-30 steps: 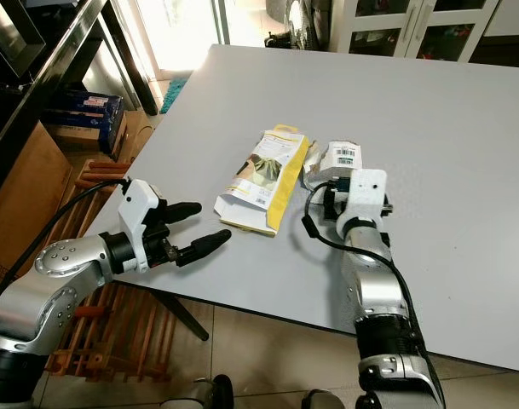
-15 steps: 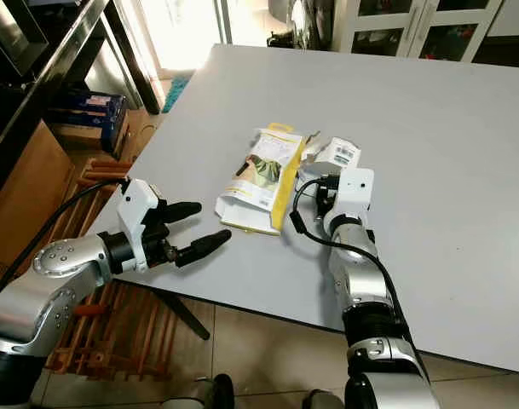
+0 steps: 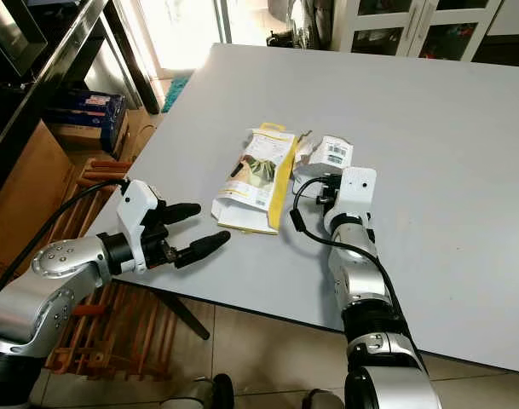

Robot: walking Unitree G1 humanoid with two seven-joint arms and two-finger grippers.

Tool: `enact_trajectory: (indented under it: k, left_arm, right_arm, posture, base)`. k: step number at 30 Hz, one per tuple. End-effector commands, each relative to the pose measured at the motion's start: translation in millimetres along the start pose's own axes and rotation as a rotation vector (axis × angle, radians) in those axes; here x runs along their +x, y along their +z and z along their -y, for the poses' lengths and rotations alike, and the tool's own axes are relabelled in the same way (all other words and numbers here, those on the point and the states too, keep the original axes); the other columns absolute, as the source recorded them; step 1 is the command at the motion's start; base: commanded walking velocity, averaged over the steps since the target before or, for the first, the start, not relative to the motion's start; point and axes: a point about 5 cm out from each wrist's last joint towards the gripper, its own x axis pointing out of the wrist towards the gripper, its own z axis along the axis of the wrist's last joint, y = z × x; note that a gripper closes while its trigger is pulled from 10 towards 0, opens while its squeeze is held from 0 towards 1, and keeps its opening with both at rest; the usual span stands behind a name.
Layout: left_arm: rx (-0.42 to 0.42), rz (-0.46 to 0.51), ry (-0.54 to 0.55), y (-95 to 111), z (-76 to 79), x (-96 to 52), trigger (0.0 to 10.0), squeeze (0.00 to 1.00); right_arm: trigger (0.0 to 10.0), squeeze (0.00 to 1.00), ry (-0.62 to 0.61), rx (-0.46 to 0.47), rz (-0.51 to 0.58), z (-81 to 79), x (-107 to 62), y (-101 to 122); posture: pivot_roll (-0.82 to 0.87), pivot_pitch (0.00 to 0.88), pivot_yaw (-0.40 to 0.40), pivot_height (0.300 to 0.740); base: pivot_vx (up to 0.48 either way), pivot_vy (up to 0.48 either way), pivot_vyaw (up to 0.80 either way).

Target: Picking trash to rubbish bin

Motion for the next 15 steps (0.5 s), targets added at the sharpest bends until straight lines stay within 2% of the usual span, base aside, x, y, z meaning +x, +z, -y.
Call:
enact_trajectory:
  k: [1,10,15]
  left_arm:
    - [0.011,-0.008,0.005,0.5,0.4,-4.1,10.0,0.0]
    - [0.012,-0.01,0.003,0.9,-0.2,-4.1,10.0,0.0]
    - [0.012,-0.002,0.003,2.3,-1.0,-1.1,10.0,0.0]
  right_arm:
    - [0.0,0.0,-0.007,0.01,-0.034,-0.8,-1.2,-8.1]
    - [0.0,0.0,-0.027,0.006,-0.022,1.4,-0.7,-9.0]
    - [0.0,0.0,-0.086,-0.032,0.051,7.4,0.3,3.0]
  posture:
    - [0.12,0.181,0.085,0.74]
    - [0.12,0.183,0.089,0.74]
    - [0.11,0.169,0.084,0.74]
  base:
    - [0.0,0.0,0.0]
    - [0.0,0.0,0.0]
    - [0.0,0.0,0.0]
